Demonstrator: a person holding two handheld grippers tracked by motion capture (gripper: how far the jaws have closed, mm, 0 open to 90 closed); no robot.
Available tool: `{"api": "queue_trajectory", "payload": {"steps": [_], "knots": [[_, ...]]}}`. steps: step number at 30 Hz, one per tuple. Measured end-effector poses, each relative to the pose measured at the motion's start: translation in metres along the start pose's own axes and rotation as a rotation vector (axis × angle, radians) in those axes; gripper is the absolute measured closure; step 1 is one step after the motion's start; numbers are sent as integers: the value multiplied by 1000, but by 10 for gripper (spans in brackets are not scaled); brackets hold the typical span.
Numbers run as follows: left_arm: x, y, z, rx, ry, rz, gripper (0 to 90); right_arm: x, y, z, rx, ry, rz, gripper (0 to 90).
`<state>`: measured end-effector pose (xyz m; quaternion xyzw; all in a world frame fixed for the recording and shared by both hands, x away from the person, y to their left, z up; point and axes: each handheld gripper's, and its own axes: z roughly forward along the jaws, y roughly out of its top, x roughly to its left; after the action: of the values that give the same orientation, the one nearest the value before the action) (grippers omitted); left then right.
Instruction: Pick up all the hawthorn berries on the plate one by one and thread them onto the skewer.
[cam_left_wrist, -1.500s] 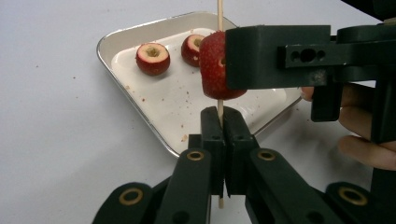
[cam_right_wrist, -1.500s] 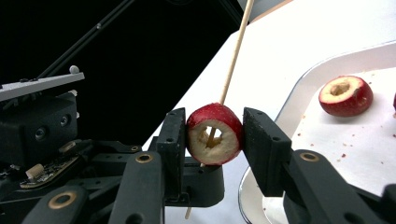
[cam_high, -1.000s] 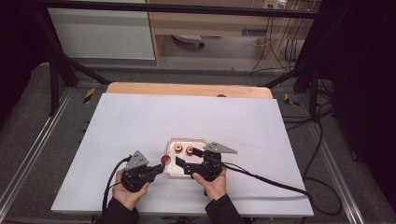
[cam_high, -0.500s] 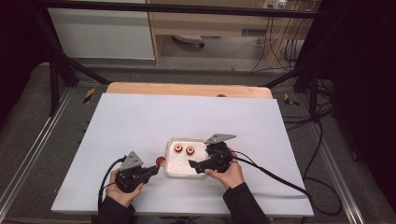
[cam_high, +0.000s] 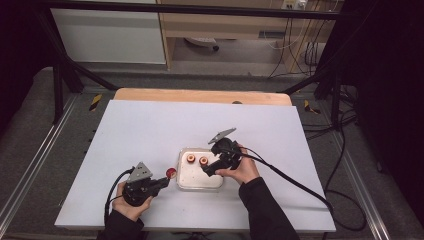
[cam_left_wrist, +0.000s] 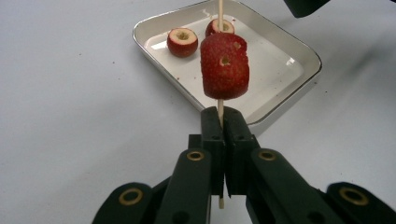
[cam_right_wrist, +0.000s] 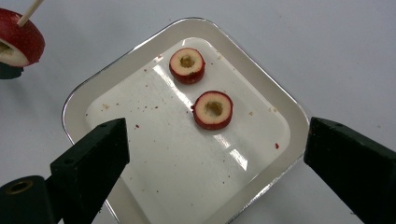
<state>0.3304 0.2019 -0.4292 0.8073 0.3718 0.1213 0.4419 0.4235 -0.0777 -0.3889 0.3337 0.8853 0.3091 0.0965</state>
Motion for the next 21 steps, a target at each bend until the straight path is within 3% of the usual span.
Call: {"api": "queue_trajectory", "payload": {"steps": [10, 21], "knots": [[0, 0, 0, 1, 1, 2, 883, -3, 21, 17, 85, 31, -38, 179], [0, 0, 1, 4, -1, 3, 883, -11, 24, 40, 165, 63, -25, 363]]}}
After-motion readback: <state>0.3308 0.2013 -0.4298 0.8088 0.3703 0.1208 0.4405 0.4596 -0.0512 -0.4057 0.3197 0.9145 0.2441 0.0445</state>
